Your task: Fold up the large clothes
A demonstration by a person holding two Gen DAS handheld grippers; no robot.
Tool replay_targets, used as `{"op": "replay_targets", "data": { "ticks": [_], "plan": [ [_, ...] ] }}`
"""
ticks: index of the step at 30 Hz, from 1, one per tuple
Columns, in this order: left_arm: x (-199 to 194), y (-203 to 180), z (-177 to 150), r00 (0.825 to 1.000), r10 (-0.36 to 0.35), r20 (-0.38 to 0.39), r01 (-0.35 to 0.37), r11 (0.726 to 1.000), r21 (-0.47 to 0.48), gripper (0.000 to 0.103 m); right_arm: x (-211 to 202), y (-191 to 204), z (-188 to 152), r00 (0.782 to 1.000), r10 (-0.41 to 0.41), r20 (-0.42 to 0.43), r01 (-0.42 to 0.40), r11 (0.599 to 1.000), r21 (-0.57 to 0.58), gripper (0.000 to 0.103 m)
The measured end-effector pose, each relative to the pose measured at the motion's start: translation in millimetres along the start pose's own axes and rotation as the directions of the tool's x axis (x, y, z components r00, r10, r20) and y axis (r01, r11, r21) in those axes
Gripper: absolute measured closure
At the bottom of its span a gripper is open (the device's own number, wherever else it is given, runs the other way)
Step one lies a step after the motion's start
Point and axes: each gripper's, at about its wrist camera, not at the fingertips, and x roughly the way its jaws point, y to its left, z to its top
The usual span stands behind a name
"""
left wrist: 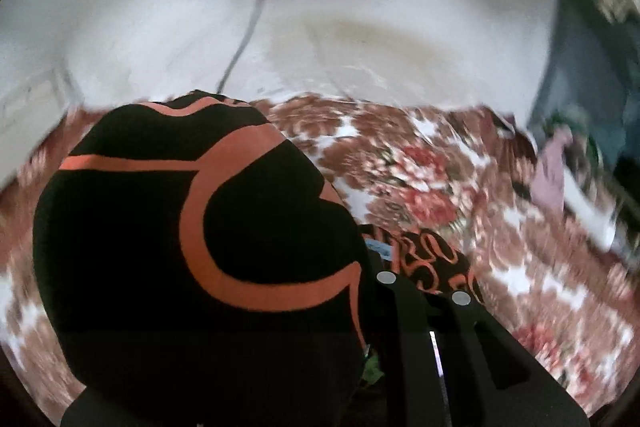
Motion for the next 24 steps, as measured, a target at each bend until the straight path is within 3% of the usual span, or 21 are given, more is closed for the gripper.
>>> {"op": "replay_targets", "data": {
  "ticks": [4, 7, 8, 10, 11, 12, 13, 14, 15, 19, 21, 24],
  "plan": [
    [13.7, -66.8, 3.3, 0.999, 0.033, -0.033, -0.029, 0.99, 0.14, 0.088, -41.8, -52.9, -11.8, 0.997, 0.081, 0.02, -0.082, 0.996, 0.036, 0.006],
    [43.4, -118.8, -19.9, 0.991, 0.088, -0.103, -0.056, 0.958, 0.28, 0.088, -88.0, -125.2, -37.4, 0.996, 0.042, 0.076, -0.052, 0.99, 0.129, 0.006],
    [61.7, -142.7, -40.8, 0.982, 0.135, -0.134, -0.075, 0.924, 0.375, 0.088, -102.3, -160.0, -49.9, 0.997, 0.015, 0.078, -0.029, 0.984, 0.177, 0.006],
    [93.7, -184.6, -89.6, 0.956, 0.252, -0.149, -0.117, 0.796, 0.594, 0.087, -116.3, -211.2, -68.1, 0.998, -0.026, 0.052, 0.012, 0.967, 0.253, 0.005],
    [111.8, -207.3, -124.1, 0.94, 0.311, -0.141, -0.122, 0.693, 0.711, 0.086, -120.5, -233.5, -76.0, 0.999, -0.034, 0.037, 0.022, 0.958, 0.285, 0.005],
    [125.4, -221.1, -152.3, 0.93, 0.341, -0.138, -0.115, 0.626, 0.771, 0.086, -123.7, -253.2, -82.2, 0.999, -0.04, 0.025, 0.03, 0.949, 0.314, 0.007],
    [131.1, -228.1, -166.5, 0.926, 0.354, -0.131, -0.114, 0.593, 0.797, 0.086, -125.3, -273.0, -87.6, 0.996, -0.083, -0.011, 0.082, 0.94, 0.332, 0.006],
    [136.7, -238.5, -186.8, 0.924, 0.371, -0.091, -0.122, 0.514, 0.849, 0.086, -128.3, -288.5, -90.2, 0.998, -0.069, -0.016, 0.07, 0.933, 0.354, 0.007],
    [137.3, -242.2, -192.7, 0.925, 0.372, -0.078, -0.124, 0.489, 0.863, 0.086, -132.9, -302.1, -89.4, 0.999, -0.047, -0.016, 0.049, 0.925, 0.377, 0.007],
    [134.0, -239.1, -185.3, 0.929, 0.357, -0.094, -0.111, 0.513, 0.851, 0.086, -151.1, -308.6, -67.8, 0.997, -0.071, 0.027, 0.059, 0.946, 0.319, 0.007],
    [131.3, -234.3, -184.4, 0.932, 0.351, -0.086, -0.106, 0.494, 0.863, 0.086, -157.3, -306.7, -57.8, 0.996, -0.081, 0.043, 0.065, 0.955, 0.289, 0.007],
    [126.4, -230.2, -189.7, 0.938, 0.34, -0.069, -0.099, 0.453, 0.886, 0.086, -162.2, -304.3, -36.5, 0.998, -0.023, 0.062, 0.006, 0.964, 0.266, 0.006]
  ]
}}
